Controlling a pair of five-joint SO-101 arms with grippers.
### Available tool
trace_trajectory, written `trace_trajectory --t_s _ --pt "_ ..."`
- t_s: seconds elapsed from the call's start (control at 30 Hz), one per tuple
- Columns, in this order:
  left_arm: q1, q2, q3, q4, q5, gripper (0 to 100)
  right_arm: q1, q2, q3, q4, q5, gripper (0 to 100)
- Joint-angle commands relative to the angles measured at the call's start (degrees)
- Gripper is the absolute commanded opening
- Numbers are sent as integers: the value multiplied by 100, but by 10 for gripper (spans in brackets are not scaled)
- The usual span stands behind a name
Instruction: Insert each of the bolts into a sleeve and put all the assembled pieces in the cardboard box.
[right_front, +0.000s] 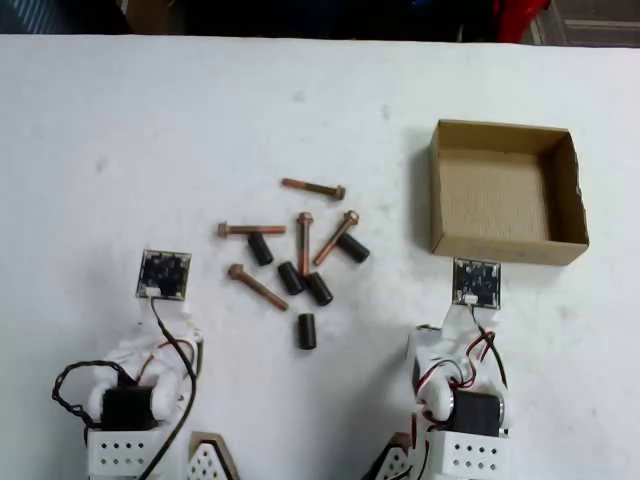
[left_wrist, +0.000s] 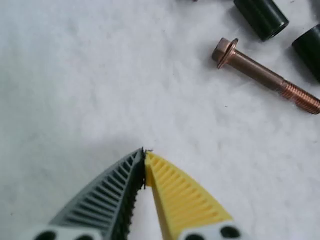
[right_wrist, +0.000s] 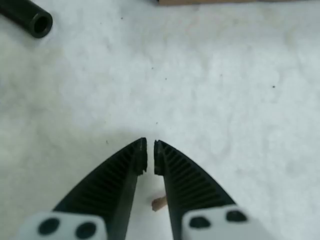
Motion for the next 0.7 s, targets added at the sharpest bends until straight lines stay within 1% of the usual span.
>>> trace_trajectory --t_s 0.0,0.23,0.4,0.67 --pt "31 -57 -18 62 44 24 -4 -31 44 31 -79 19" --pt "31 -57 -18 62 44 24 -330 -31 44 31 -62 18" --pt "31 -57 -18 62 44 24 -690 -31 44 31 -79 18" --pt "31 -57 -18 62 44 24 -734 -31 44 4 -79 18"
